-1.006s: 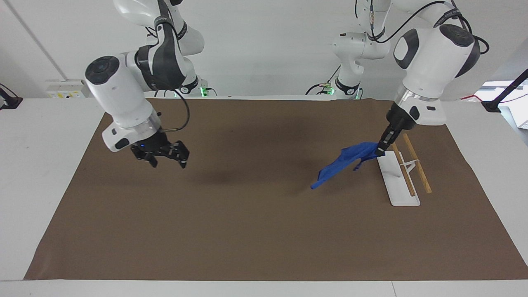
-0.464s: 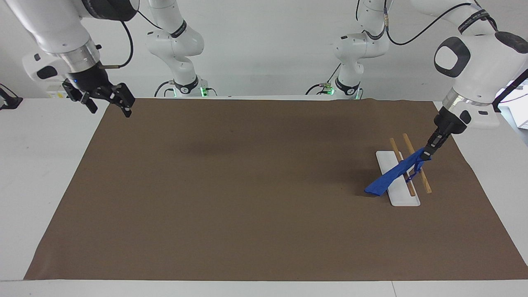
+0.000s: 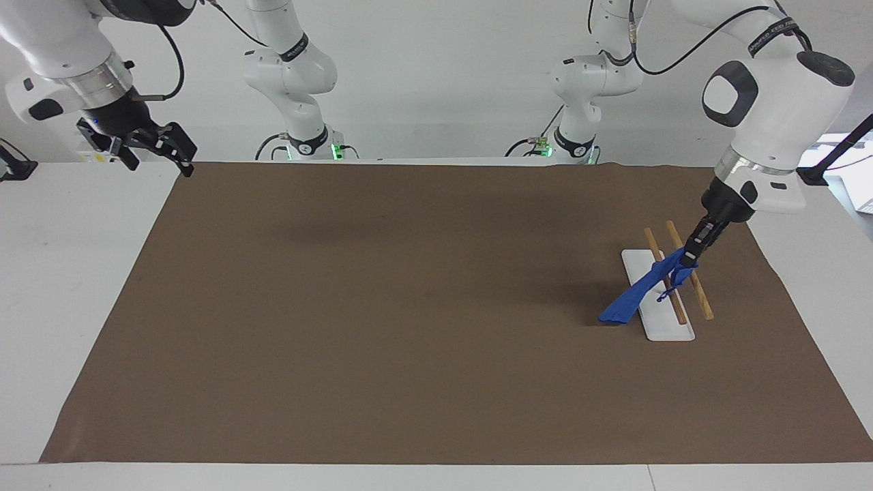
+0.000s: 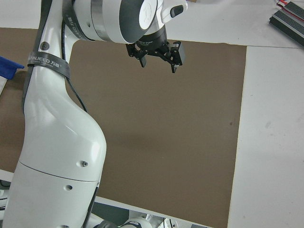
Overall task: Right arm passes towel to left arm to hang
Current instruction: 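Lower the towel over the wooden rods with the left gripper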
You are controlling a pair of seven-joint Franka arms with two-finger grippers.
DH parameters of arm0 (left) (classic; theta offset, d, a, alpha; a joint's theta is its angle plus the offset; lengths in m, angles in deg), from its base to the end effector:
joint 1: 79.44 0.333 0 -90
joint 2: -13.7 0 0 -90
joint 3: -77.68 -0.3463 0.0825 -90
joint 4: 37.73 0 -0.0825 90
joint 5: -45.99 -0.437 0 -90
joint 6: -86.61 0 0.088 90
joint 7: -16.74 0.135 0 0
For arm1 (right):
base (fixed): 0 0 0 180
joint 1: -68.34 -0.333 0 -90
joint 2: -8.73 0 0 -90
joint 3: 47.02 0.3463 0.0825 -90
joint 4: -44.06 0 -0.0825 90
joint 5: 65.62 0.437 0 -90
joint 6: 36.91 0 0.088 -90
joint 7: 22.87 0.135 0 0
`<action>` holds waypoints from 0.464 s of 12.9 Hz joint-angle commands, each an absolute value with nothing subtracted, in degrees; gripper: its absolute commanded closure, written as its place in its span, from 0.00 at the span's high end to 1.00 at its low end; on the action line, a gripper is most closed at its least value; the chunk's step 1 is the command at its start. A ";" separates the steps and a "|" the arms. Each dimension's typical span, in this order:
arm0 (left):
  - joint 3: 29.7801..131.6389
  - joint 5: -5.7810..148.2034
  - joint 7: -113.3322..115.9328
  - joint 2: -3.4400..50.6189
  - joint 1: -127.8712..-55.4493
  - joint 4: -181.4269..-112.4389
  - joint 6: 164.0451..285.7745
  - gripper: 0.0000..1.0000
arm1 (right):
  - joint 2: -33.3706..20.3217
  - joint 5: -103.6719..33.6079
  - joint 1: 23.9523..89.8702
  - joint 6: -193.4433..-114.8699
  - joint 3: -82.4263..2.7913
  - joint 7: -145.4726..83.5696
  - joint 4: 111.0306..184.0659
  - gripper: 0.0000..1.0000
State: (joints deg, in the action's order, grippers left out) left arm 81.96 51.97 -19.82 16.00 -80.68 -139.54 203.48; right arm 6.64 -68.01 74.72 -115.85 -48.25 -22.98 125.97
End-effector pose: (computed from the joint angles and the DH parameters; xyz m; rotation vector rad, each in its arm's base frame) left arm 0.6522 -0.0708 0.5375 2.8337 0.8440 0.2548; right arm 0.5907 -0.0849 0.6617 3.0951 -0.2125 -0.1411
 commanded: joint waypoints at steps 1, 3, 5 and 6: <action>81.46 52.93 -16.67 14.76 -81.03 -141.01 204.21 0.00 | 7.58 -68.70 75.11 -115.57 -46.76 -23.83 127.37 1.00; 81.29 52.93 -16.39 14.76 -80.32 -140.92 204.30 0.00 | 7.76 -68.70 74.75 -115.66 -46.84 -23.74 127.99 1.00; 81.02 52.41 -16.83 14.76 -79.71 -140.83 202.21 0.00 | 8.11 -68.70 74.84 -115.57 -46.84 -23.83 128.26 1.00; 80.93 52.05 -17.35 14.41 -79.10 -140.57 197.23 0.00 | 8.20 -68.61 74.93 -115.66 -46.84 -23.83 128.26 1.00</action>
